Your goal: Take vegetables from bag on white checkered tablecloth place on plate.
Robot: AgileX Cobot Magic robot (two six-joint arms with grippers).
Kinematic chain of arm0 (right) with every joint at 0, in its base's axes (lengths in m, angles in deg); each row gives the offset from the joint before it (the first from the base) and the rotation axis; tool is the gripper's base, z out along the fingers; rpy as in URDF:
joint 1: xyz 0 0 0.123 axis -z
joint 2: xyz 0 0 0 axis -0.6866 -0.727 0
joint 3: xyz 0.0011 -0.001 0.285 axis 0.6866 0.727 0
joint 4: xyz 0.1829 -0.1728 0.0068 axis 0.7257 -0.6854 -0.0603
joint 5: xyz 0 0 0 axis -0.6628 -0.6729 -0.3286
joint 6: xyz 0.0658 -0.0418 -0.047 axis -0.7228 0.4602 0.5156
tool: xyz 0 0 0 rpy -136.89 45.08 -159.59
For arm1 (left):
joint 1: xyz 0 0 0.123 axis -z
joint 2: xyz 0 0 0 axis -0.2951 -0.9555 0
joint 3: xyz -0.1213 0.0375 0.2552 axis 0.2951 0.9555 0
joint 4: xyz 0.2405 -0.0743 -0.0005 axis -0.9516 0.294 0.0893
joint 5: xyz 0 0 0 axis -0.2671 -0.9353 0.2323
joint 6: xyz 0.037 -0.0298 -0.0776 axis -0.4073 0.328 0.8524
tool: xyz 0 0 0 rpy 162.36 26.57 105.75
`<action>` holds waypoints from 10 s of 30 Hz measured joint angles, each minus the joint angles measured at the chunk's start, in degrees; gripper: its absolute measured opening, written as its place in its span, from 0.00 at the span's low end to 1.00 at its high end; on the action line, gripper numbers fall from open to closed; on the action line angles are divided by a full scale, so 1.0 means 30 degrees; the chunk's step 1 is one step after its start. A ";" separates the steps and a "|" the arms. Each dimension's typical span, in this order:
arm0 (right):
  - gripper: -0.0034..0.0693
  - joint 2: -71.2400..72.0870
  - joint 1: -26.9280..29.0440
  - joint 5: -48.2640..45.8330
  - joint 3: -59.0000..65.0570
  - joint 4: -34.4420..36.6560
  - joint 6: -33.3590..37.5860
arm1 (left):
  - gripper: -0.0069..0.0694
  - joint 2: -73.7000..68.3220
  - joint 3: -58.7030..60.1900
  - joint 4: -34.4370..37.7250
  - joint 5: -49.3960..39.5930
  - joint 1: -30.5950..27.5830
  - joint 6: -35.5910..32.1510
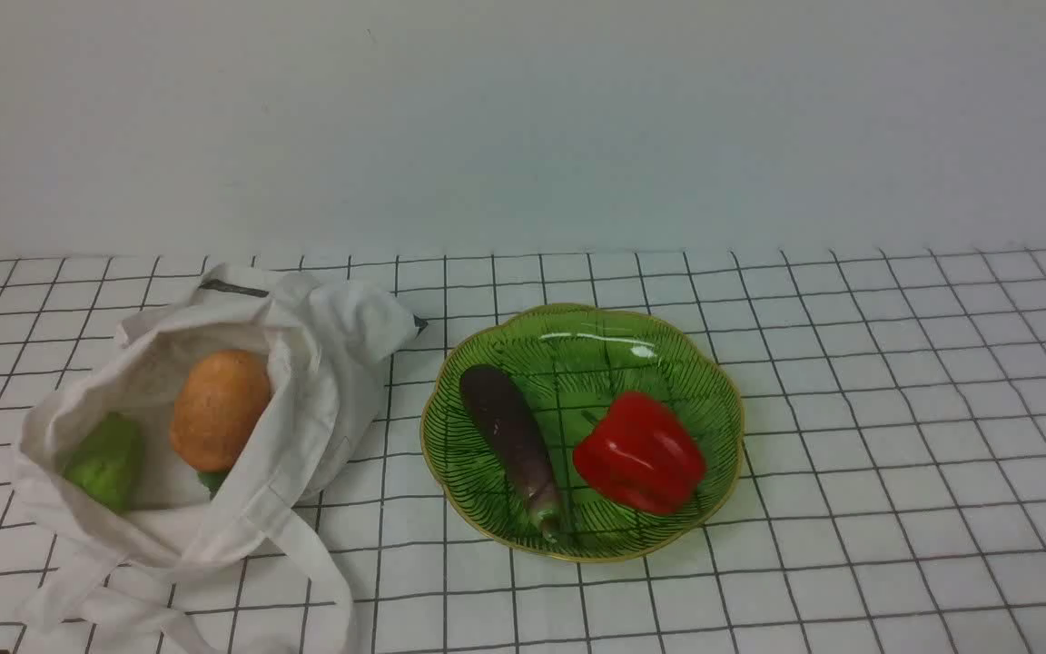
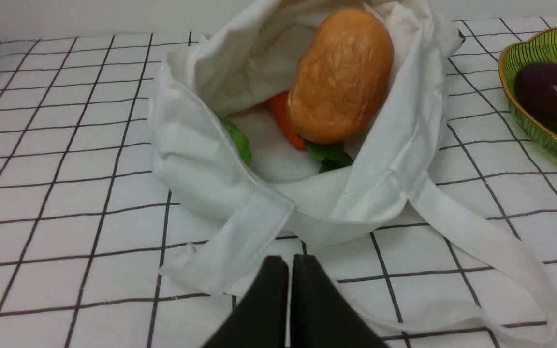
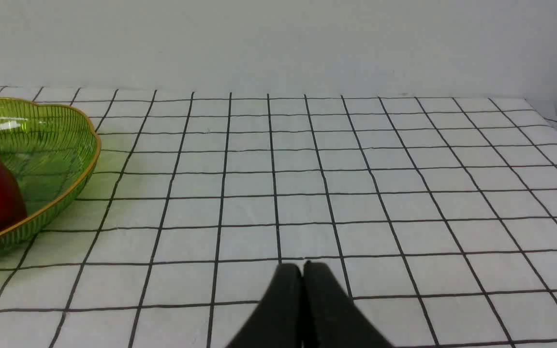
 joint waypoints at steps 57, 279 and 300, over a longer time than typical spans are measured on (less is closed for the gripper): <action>0.03 0.0000 0.0000 0.0000 0.0000 0.0000 0.0000 | 0.12 -1.6815 -1.4008 0.3904 -0.5292 0.0000 -0.3006; 0.03 0.0000 0.0000 0.0000 0.0000 0.0000 0.0000 | 0.08 0.0056 0.0014 -0.0859 0.0135 0.0926 0.0860; 0.03 0.0000 0.0000 0.0000 0.0000 0.0000 0.0000 | 0.08 0.0056 0.0014 -0.0876 0.0135 0.0926 0.0860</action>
